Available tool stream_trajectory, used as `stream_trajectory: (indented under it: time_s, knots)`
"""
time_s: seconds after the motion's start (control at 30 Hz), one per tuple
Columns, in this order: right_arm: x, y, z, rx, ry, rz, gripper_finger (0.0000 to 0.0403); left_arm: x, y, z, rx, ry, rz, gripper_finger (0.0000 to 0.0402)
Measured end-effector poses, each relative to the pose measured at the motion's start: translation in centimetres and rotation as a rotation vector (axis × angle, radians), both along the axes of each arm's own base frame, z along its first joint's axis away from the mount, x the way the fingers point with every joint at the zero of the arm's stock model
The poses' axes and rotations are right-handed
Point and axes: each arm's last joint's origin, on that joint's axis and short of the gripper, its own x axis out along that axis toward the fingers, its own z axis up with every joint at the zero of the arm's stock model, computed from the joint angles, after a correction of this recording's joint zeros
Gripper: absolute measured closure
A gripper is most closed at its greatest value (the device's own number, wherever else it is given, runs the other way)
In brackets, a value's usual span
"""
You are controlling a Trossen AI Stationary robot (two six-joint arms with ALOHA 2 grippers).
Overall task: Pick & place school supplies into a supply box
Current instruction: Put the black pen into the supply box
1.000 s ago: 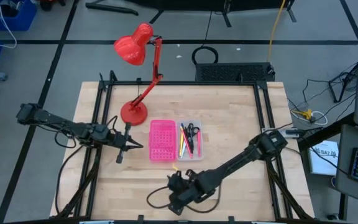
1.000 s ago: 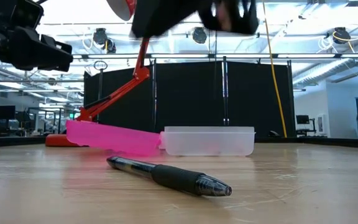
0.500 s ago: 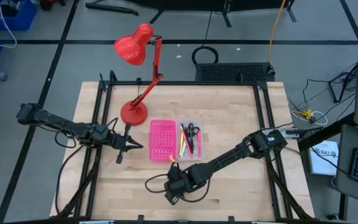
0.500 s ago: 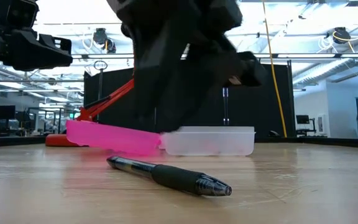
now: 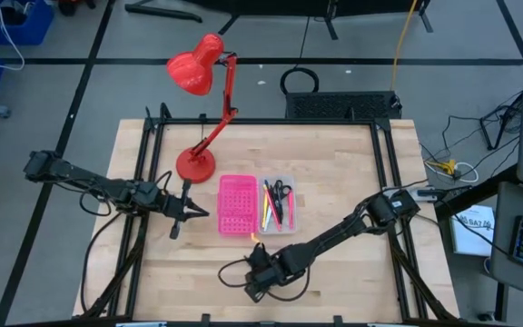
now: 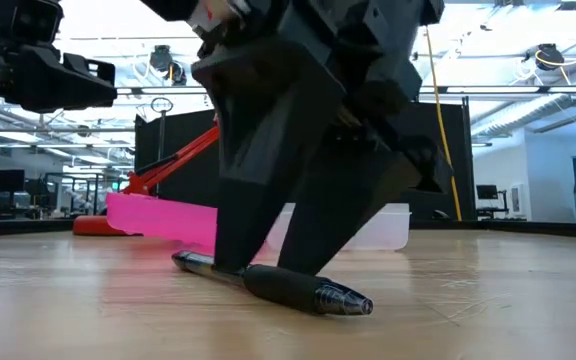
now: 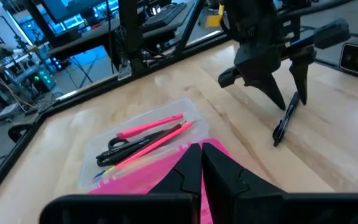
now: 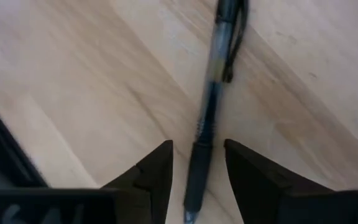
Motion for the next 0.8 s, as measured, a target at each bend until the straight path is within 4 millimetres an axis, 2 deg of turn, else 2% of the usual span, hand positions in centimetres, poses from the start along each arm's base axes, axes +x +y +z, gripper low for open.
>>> stream_trajectory:
  time_s: [0.2,0.37,0.53,0.8]
  knots:
    - [-0.7,-1.2,-1.6,-0.015,0.049,-0.014,0.0261,0.0,0.0,0.0,-0.033,0.011,0.007,0.038]
    - [-1.9,-2.5,-3.6,-0.06,0.166,-0.049,0.0261,0.0,0.0,-0.1,-0.055,0.021,0.012,0.038]
    - [-2.9,-3.7,-4.5,-0.101,0.257,-0.067,0.0262,0.0,0.0,-0.2,-0.088,0.042,0.02,0.038]
    - [-3.4,-3.9,-4.7,-0.114,0.295,-0.039,0.0262,-0.1,0.0,-0.4,-0.097,0.065,0.024,0.038]
